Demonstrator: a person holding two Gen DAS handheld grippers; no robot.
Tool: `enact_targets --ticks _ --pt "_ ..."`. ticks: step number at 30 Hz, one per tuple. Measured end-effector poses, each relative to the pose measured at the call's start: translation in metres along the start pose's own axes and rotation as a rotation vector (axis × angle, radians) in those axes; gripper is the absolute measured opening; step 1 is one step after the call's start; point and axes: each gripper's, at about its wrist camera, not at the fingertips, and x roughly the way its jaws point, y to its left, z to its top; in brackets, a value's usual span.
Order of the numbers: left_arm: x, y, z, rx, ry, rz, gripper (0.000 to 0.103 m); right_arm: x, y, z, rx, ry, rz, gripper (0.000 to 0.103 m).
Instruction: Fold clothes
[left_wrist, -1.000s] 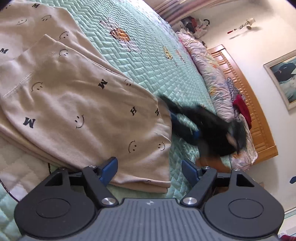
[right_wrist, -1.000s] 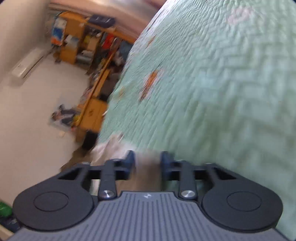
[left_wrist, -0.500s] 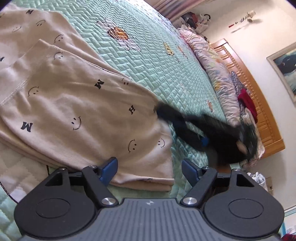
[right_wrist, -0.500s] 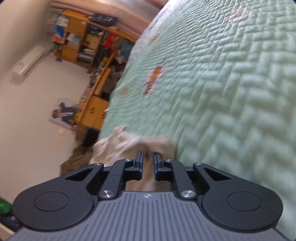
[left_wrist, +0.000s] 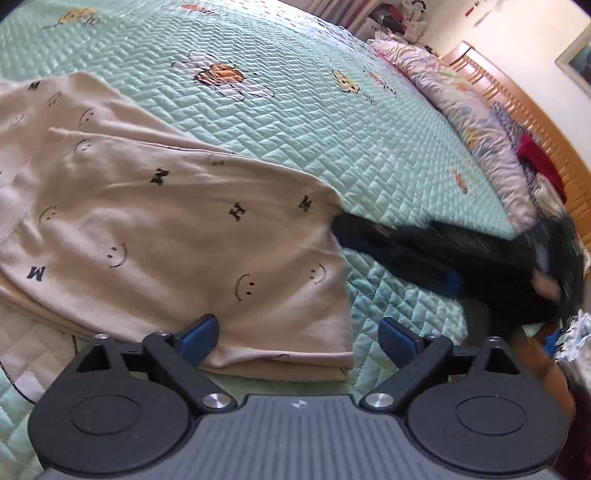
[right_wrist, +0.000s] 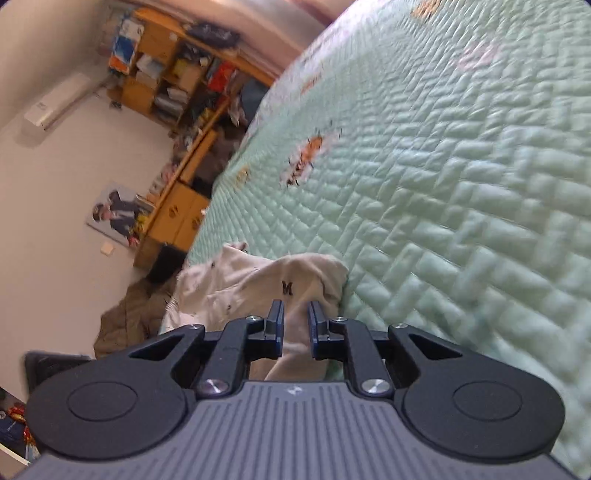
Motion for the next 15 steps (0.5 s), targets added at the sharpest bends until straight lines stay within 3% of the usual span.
enact_targets --ticks 4,8,15 --pt "0.001 -0.006 -0.001 0.013 0.009 0.025 0.099 0.027 0.006 0.025 -0.063 -0.064 -0.067 0.017" --pt "-0.001 -0.006 -0.003 0.014 0.009 0.022 0.099 0.014 0.017 0.021 -0.088 -0.091 -0.028 0.019" --pt "0.002 -0.015 -0.007 0.058 0.012 0.048 0.101 -0.010 0.010 -0.019 -0.023 -0.010 -0.016 0.026"
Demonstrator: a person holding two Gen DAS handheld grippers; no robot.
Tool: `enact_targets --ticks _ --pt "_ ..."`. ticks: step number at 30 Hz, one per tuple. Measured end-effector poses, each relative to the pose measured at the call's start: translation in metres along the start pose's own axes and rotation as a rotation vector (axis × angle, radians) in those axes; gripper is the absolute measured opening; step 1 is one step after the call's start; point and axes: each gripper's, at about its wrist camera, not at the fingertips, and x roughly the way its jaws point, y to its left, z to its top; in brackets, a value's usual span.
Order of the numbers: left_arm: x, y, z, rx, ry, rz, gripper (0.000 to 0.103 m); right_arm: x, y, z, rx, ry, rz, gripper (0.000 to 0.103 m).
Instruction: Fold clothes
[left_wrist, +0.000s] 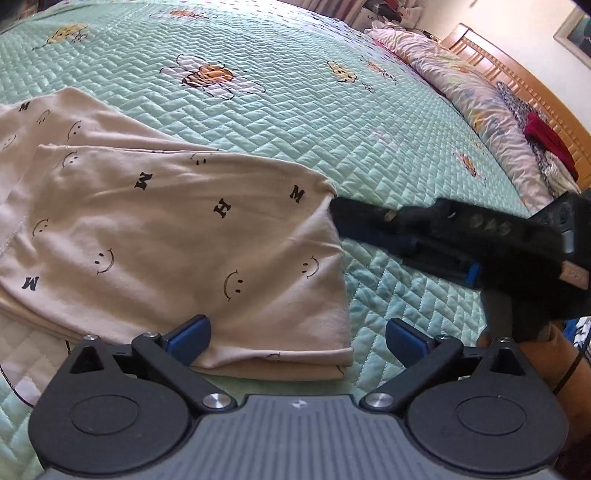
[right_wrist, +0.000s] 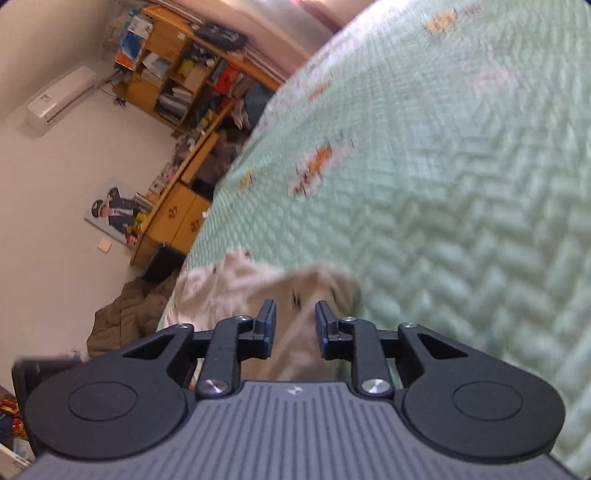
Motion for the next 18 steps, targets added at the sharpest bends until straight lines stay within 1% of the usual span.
enact_targets --ticks 2,4,7,9,11,15,16,17,18 --pt "0.000 0.000 0.000 -0.001 0.001 -0.001 0.101 0.009 -0.007 0.001 0.021 -0.001 -0.008 0.025" --pt "-0.001 0.001 0.001 -0.005 0.003 -0.004 0.101 0.021 -0.010 0.011 0.031 -0.010 0.000 0.025" --pt "-0.001 0.001 0.001 -0.007 0.007 -0.002 0.101 0.031 -0.002 0.024 -0.028 -0.044 -0.039 0.025" --pt "-0.001 0.000 0.001 -0.005 0.007 0.000 0.101 0.027 0.004 0.026 -0.037 -0.070 -0.027 0.027" --pt "-0.001 -0.001 0.000 -0.002 0.006 0.002 0.101 0.020 0.008 0.022 -0.047 -0.071 -0.002 0.034" --pt "-0.001 -0.002 0.000 0.001 0.004 0.006 0.102 -0.001 0.012 0.007 -0.058 -0.073 0.002 0.036" --pt "-0.001 -0.002 0.000 0.001 0.004 0.007 0.102 -0.006 0.012 0.003 -0.057 -0.074 0.005 0.039" --pt "0.000 -0.002 0.000 -0.003 0.004 0.005 0.102 -0.007 0.012 -0.001 -0.052 -0.056 0.001 0.047" --pt "0.000 -0.001 0.001 -0.009 0.005 0.002 0.102 -0.007 0.008 -0.007 -0.038 -0.026 0.003 0.052"
